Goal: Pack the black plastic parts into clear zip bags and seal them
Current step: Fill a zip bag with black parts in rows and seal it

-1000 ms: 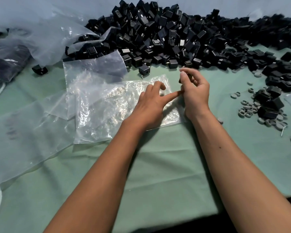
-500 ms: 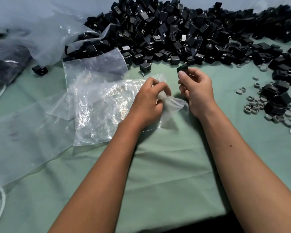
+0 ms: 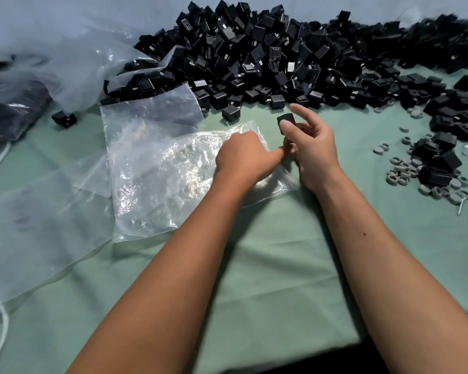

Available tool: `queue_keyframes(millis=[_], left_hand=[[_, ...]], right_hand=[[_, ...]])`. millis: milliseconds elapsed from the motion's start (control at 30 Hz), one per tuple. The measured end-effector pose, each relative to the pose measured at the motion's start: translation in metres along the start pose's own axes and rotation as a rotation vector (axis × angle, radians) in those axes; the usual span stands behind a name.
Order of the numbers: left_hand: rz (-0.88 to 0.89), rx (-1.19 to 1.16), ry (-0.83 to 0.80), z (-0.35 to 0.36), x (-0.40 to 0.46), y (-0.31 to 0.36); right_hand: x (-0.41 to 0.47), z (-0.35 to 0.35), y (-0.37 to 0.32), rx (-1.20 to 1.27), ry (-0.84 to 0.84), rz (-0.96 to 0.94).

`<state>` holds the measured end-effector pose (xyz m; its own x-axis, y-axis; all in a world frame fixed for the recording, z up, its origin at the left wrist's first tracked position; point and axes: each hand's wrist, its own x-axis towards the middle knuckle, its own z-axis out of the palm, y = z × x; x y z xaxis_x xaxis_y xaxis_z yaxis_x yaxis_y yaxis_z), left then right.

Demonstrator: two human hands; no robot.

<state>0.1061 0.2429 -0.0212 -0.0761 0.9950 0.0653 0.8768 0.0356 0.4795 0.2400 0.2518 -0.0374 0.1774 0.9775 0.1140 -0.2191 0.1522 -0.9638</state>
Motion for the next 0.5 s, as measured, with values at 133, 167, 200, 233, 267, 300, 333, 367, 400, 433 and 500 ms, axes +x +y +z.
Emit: queue_keyframes(millis=[133,167,200,233,267,300,333,367,400,433,500], left_hand=[[-0.025,0.089,-0.066,-0.008,0.002,0.007],[-0.037,0.062,-0.073,-0.012,0.0,0.005],[-0.05,0.024,-0.078,-0.015,-0.002,0.001],[-0.062,-0.023,-0.085,-0.018,-0.006,-0.003],[-0.068,-0.075,-0.095,-0.021,-0.009,-0.007],[-0.075,-0.124,-0.108,-0.023,-0.011,-0.011],[-0.079,-0.171,-0.119,-0.024,-0.013,-0.016],[-0.085,-0.22,-0.128,-0.026,-0.013,-0.019],[-0.087,-0.263,-0.137,-0.028,-0.013,-0.022],[-0.087,-0.3,-0.147,-0.029,-0.013,-0.024],[-0.079,-0.343,-0.154,-0.029,-0.012,-0.028]], right_hand=[[-0.001,0.0,-0.002,0.046,-0.045,-0.01],[-0.002,0.0,-0.002,0.029,-0.054,-0.016],[-0.002,0.0,-0.002,-0.006,-0.061,-0.023],[-0.003,-0.001,-0.002,-0.053,-0.071,-0.028],[-0.004,-0.001,-0.002,-0.095,-0.091,-0.026],[-0.004,-0.001,-0.003,-0.115,-0.121,-0.021],[-0.005,-0.001,-0.005,-0.112,-0.158,-0.018],[-0.006,0.0,-0.006,-0.098,-0.196,-0.021],[-0.006,0.001,-0.008,-0.089,-0.231,-0.025],[-0.006,0.001,-0.009,-0.095,-0.254,-0.025],[-0.007,0.001,-0.009,-0.2,-0.248,-0.024]])
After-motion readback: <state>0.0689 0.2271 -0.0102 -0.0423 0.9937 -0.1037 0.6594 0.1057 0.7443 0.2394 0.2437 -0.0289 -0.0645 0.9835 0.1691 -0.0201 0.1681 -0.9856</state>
